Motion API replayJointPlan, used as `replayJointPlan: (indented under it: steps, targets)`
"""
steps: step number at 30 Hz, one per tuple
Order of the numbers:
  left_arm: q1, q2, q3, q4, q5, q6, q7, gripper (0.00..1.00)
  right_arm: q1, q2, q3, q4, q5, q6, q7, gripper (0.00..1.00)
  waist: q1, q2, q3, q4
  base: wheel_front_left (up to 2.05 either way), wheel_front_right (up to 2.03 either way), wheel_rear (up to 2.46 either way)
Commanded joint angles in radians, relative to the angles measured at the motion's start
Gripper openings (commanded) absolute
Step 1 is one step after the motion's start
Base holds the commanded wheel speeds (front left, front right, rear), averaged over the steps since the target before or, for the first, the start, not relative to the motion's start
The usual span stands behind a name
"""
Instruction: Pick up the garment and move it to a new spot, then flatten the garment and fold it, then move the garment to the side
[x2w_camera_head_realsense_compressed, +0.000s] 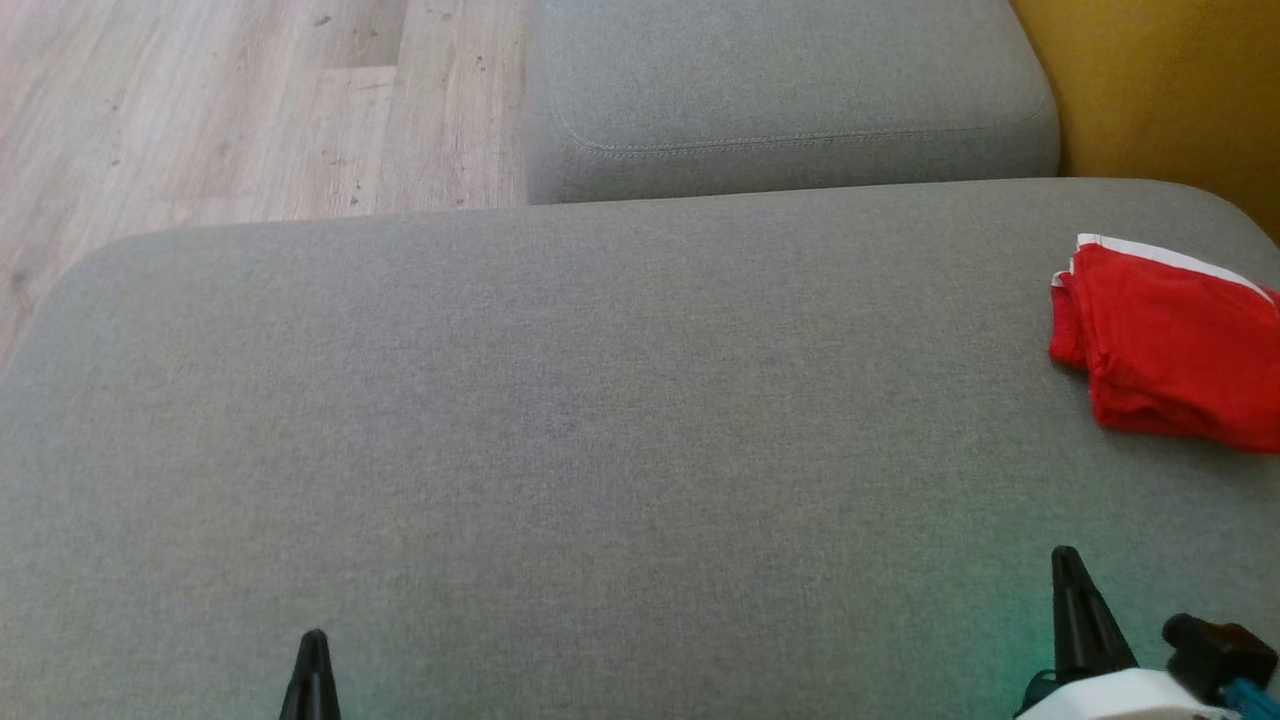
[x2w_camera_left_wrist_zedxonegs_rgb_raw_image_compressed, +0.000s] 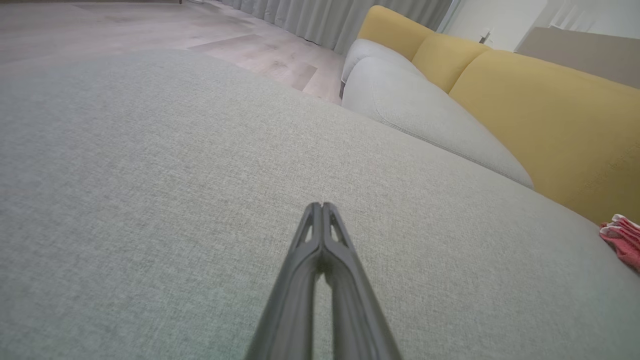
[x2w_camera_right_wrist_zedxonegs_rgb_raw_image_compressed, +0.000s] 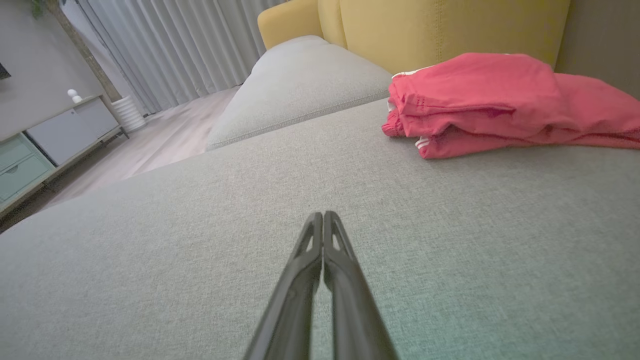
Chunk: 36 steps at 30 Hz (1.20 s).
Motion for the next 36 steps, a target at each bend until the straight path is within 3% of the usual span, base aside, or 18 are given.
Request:
replayJointPlan:
  steps: [1,36]
  targets:
    - [-0.041,0.001,0.018,-0.025,-0.032,-0.003,0.006,0.0,-0.046,-0.002,-0.005,-0.035,0.038,0.002,0.009,0.0,-0.0001,0.0,0.001,0.0,0.0,0.0,0.0]
    - [-0.139,0.001,0.066,-0.022,-0.411,-0.013,0.107,0.0,-0.118,-0.005,-0.024,-0.044,0.478,0.004,0.106,0.0,-0.0001,0.0,0.015,-0.004,0.0,0.0,0.0]
